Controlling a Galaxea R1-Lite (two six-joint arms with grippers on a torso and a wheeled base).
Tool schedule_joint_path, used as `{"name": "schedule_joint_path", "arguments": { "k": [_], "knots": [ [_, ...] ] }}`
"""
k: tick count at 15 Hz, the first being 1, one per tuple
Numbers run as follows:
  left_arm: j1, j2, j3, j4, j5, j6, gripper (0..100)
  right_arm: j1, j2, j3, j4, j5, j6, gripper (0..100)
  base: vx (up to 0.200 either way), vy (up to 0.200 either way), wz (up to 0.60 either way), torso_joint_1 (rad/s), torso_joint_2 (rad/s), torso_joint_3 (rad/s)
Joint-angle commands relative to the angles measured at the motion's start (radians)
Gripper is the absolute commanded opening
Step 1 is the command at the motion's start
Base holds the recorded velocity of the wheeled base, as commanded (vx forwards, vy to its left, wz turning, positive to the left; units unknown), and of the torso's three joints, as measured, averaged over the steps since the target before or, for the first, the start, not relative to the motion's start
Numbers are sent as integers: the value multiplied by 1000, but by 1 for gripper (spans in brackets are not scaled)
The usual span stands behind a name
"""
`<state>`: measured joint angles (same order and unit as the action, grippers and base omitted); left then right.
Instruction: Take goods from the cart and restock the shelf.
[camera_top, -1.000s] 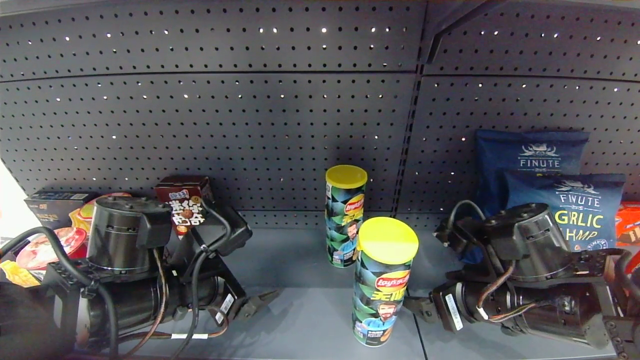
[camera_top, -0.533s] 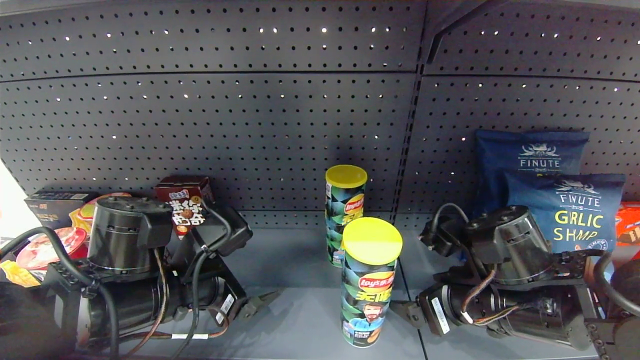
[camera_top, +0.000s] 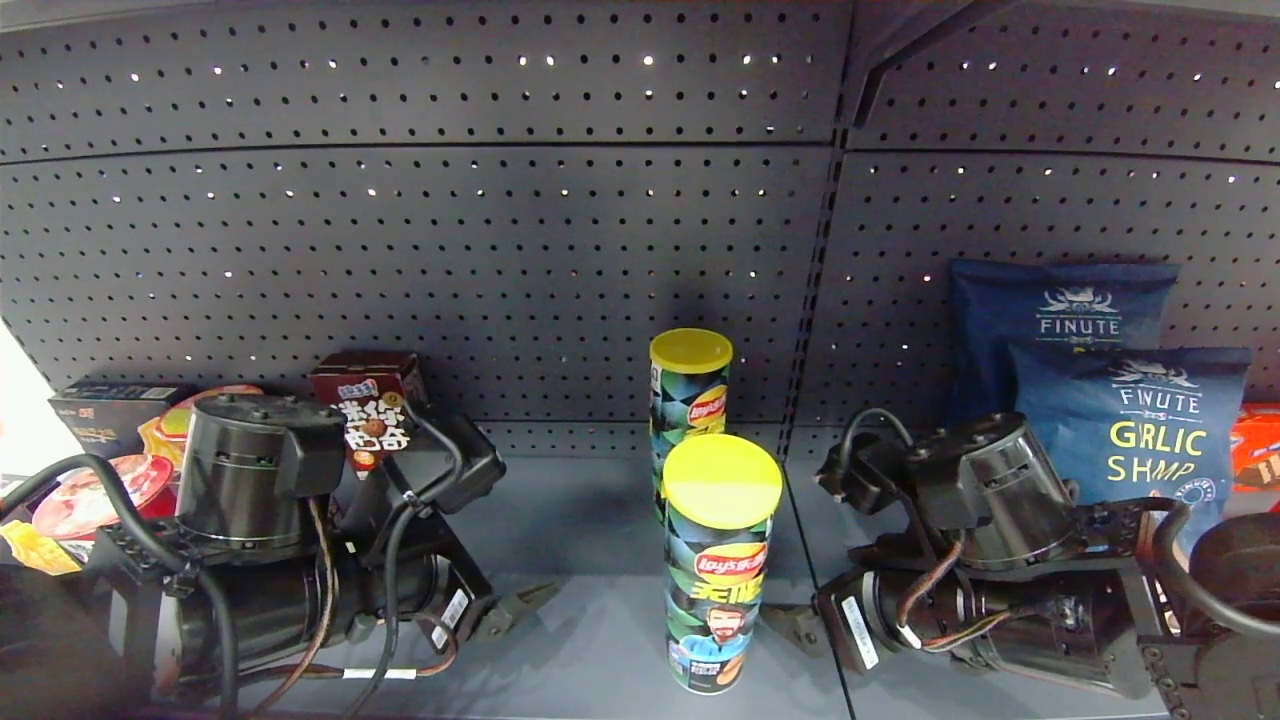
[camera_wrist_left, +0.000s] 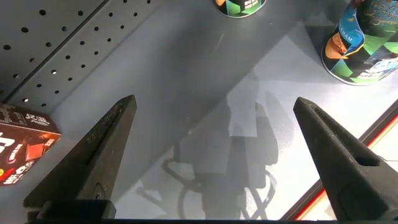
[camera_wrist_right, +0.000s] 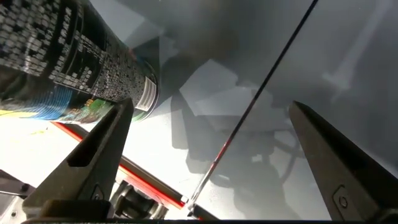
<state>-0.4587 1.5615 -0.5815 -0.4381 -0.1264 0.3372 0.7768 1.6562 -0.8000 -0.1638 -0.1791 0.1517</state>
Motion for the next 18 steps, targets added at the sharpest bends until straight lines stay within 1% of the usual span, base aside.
{"name": "schedule_joint_path", "arguments": {
  "k": [1, 18],
  "knots": [
    [0, 2, 2, -1, 1, 0, 100, 1, 1, -1, 0, 0, 0, 100, 0, 0, 0, 0, 0, 0],
    [0, 0, 28, -2, -1, 0, 100, 25, 17, -2, -33, 0, 0, 100, 0, 0, 0, 0, 0, 0]
  ]
}}
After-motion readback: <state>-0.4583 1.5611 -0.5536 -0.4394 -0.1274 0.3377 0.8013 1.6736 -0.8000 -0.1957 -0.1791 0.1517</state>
